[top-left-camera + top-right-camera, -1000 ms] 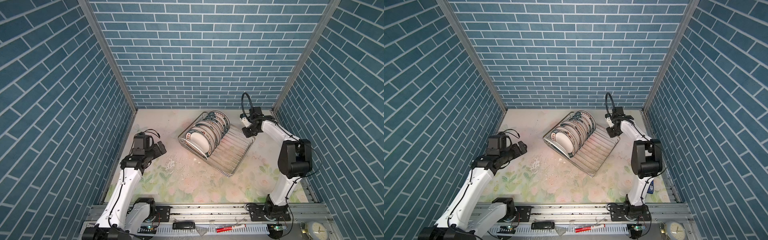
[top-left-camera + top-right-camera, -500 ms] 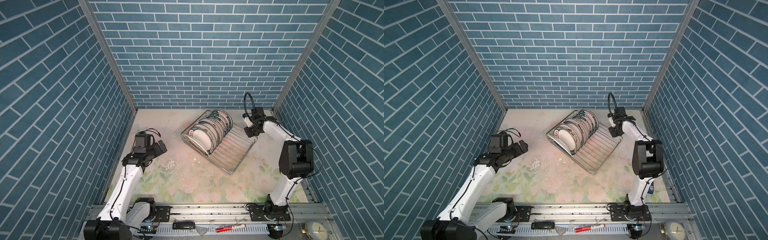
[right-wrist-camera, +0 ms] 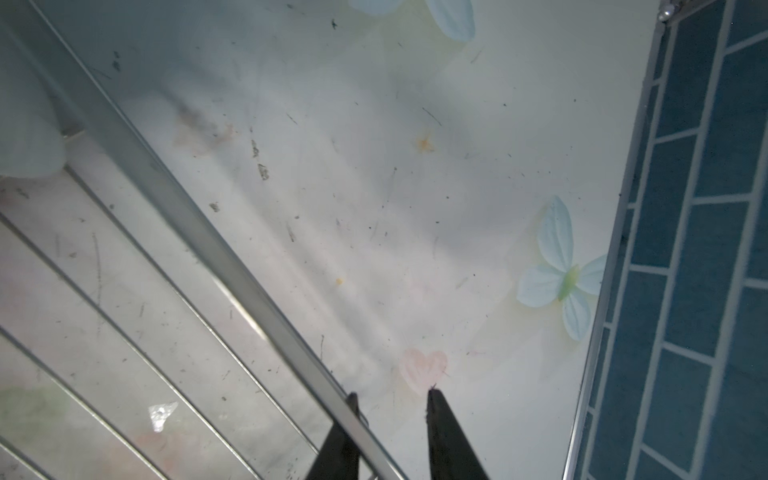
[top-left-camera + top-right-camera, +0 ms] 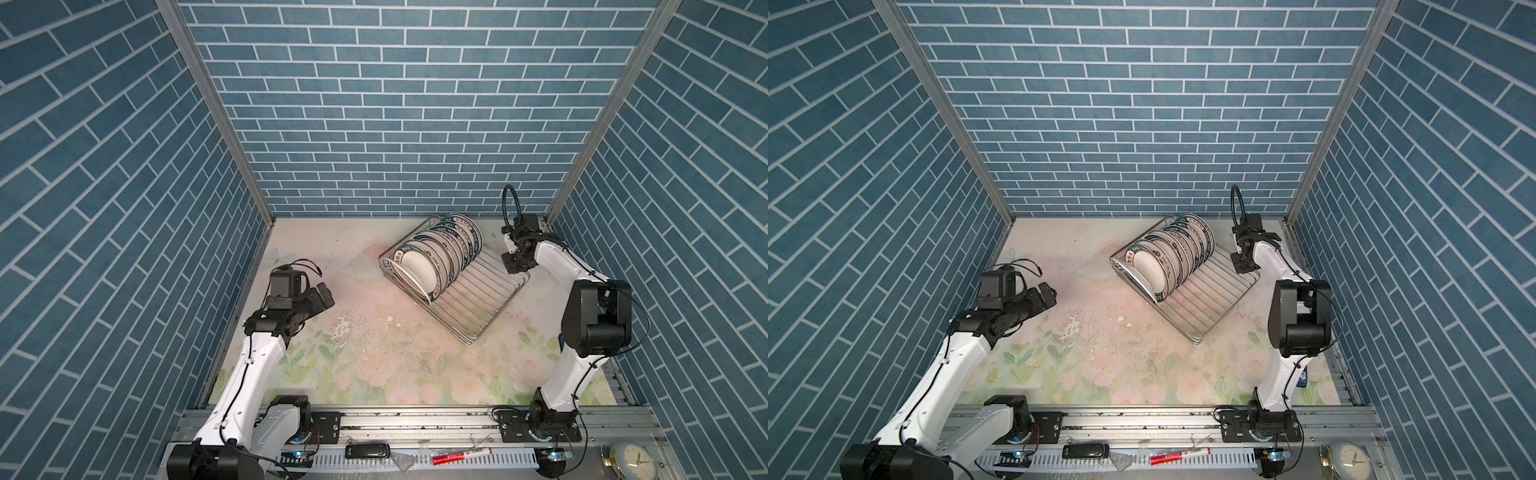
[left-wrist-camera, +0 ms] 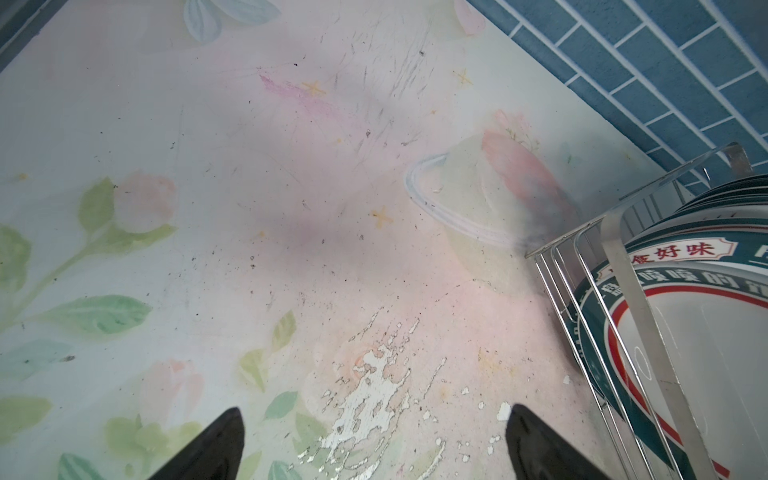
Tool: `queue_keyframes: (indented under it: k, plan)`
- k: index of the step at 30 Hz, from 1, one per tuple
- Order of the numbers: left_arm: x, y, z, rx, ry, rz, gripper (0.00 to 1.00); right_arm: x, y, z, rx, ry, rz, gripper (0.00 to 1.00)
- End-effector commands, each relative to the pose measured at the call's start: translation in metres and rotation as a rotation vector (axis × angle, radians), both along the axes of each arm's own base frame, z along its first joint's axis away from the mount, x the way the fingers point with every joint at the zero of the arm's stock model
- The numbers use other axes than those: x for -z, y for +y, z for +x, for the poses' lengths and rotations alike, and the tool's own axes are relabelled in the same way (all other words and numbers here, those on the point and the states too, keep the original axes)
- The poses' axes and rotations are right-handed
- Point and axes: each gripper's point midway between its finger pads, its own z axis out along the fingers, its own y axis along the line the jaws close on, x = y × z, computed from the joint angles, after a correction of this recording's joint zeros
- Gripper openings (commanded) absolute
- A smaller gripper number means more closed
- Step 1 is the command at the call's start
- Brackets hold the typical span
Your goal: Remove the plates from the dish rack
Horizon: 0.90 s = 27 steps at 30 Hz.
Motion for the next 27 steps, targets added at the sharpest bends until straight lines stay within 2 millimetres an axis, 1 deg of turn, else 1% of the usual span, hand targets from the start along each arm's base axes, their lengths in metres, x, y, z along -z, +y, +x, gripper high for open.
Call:
queue_keyframes:
  k: [1,4,9,21,27]
  plan:
    - [0.002,0.001,-0.004,0.006,0.002,0.003,0.99,0.033,-0.039,-0.032,0.14,0.153,-0.095,0.31]
    - [0.002,0.0,-0.004,0.011,0.005,0.0,0.99,0.03,-0.045,-0.032,0.162,0.148,-0.109,0.35]
    - [0.003,0.0,-0.006,0.014,0.008,0.002,0.99,0.028,-0.055,-0.034,0.181,0.144,-0.132,0.37]
    - [0.003,-0.001,-0.009,0.017,0.011,-0.001,0.99,0.026,-0.075,-0.034,0.266,0.145,-0.116,0.38]
    - [0.002,-0.002,-0.008,0.018,0.005,-0.011,0.99,0.026,-0.086,-0.038,0.312,0.149,-0.099,0.38]
